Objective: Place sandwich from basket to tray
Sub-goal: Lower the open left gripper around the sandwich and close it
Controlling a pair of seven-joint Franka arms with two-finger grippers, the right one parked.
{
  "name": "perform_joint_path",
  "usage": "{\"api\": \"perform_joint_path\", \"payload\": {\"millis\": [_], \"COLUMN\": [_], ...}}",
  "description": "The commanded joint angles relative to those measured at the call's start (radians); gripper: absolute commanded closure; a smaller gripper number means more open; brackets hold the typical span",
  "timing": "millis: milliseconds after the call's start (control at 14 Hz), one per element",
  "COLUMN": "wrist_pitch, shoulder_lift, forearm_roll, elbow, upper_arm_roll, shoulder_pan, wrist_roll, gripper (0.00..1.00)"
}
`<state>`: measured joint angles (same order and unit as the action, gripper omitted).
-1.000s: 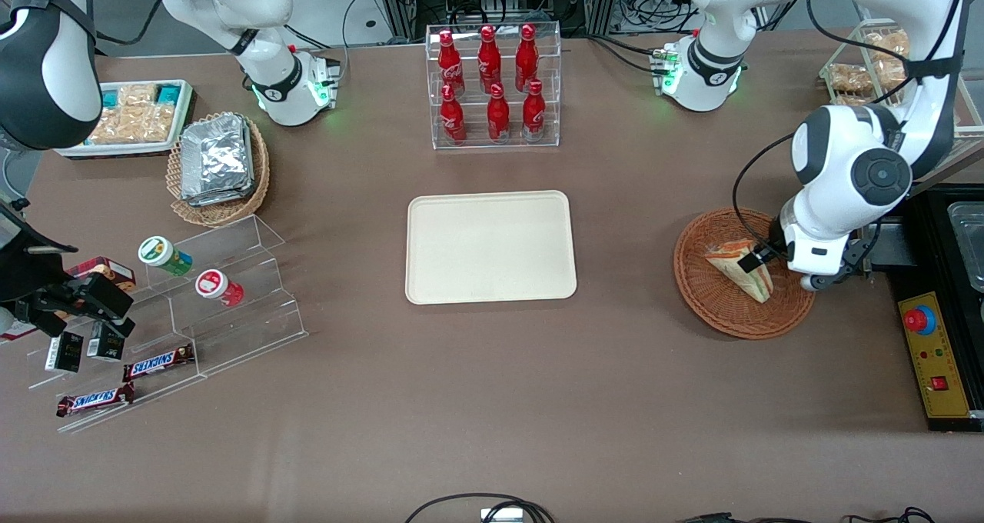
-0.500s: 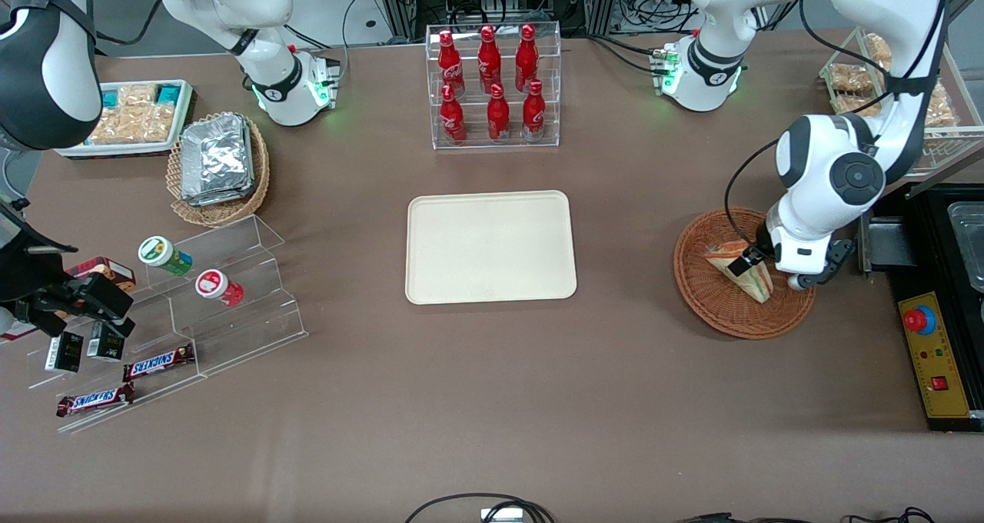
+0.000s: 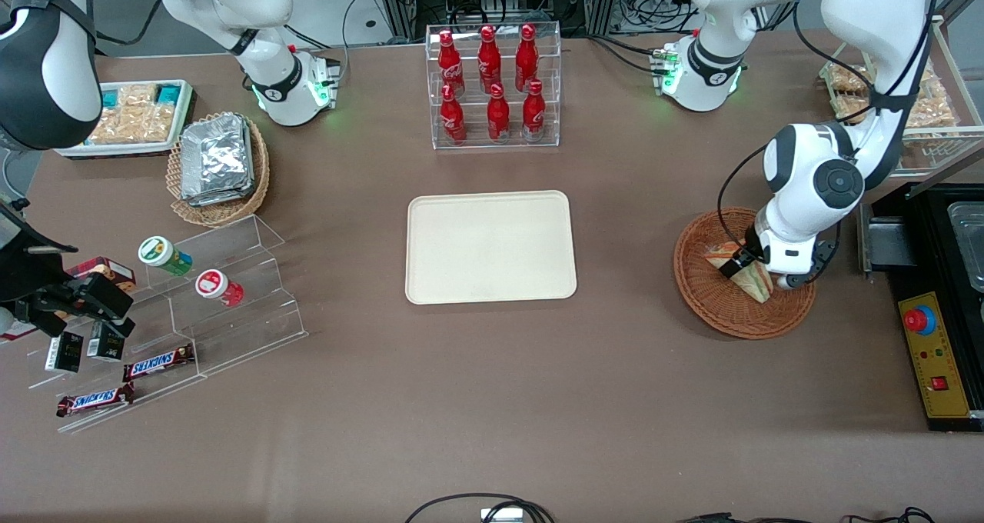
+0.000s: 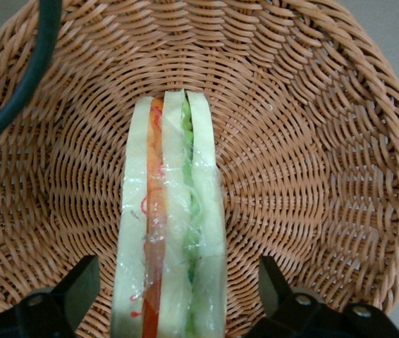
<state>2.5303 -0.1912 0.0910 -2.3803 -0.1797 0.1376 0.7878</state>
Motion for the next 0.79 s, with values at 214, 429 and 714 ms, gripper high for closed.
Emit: {"api": "perform_joint_path", "payload": {"millis": [214, 429, 714], "wrist_pitch": [0.021, -0.001, -0.160], "shoulder_lift": [-0.007, 0.013, 0.107], "forearm_roll": [0.030, 0.030, 0.044], "elbow": [-0.008, -0.002, 0.050], "upper_arm_roll": [0.002, 0.000, -0.024], "shoulder_pan": [0.002, 0.000, -0.013], "wrist_roll": [0.024, 0.022, -0.031], "gripper": [1.00, 1.00, 1.00]}}
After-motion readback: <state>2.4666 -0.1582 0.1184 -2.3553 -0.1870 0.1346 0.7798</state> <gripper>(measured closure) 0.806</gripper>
